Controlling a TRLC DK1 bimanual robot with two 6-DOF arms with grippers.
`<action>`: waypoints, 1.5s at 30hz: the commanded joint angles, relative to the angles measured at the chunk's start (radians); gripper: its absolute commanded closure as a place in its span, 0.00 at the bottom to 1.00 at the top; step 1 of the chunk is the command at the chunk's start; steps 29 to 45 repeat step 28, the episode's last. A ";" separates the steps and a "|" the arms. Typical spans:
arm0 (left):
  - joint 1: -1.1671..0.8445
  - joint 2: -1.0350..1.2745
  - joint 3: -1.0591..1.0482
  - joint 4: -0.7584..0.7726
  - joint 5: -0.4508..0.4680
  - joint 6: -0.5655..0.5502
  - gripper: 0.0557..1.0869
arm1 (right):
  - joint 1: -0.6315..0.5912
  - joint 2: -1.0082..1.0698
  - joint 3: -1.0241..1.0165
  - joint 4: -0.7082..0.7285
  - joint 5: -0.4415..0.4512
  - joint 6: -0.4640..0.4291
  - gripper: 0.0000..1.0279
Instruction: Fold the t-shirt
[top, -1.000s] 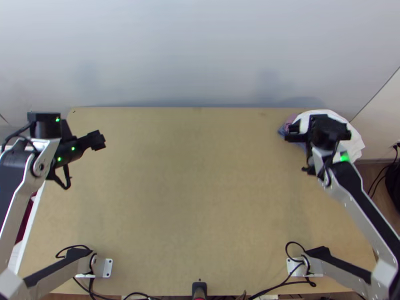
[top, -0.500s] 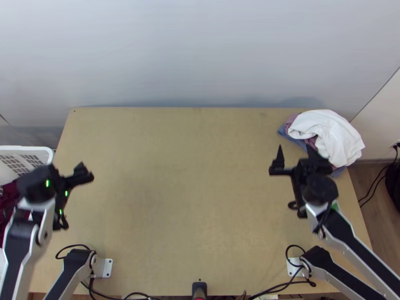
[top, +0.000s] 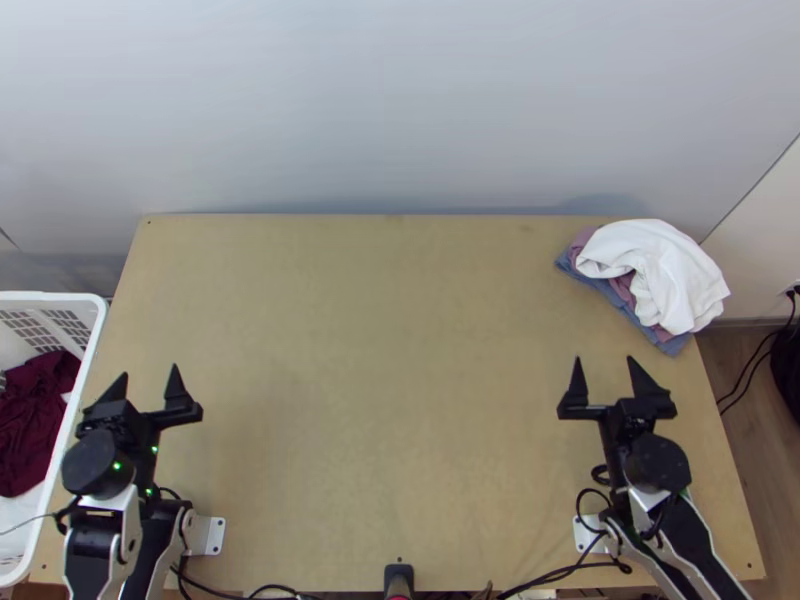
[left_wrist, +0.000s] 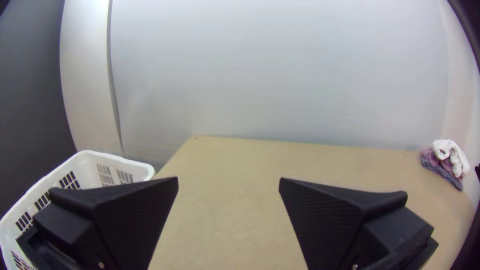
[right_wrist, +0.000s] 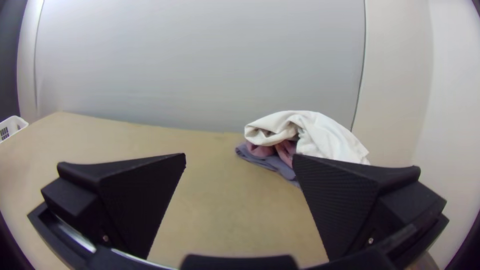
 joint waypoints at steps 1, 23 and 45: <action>-0.011 -0.076 -0.102 0.030 0.032 -0.013 0.05 | -0.052 -0.183 -0.077 -0.087 0.002 0.003 0.03; -0.041 -0.087 -0.098 -0.007 0.032 -0.013 0.05 | 0.012 -0.182 -0.077 -0.090 0.002 0.004 0.04; -0.041 -0.087 -0.098 -0.007 0.032 -0.013 0.05 | 0.012 -0.182 -0.077 -0.090 0.002 0.004 0.04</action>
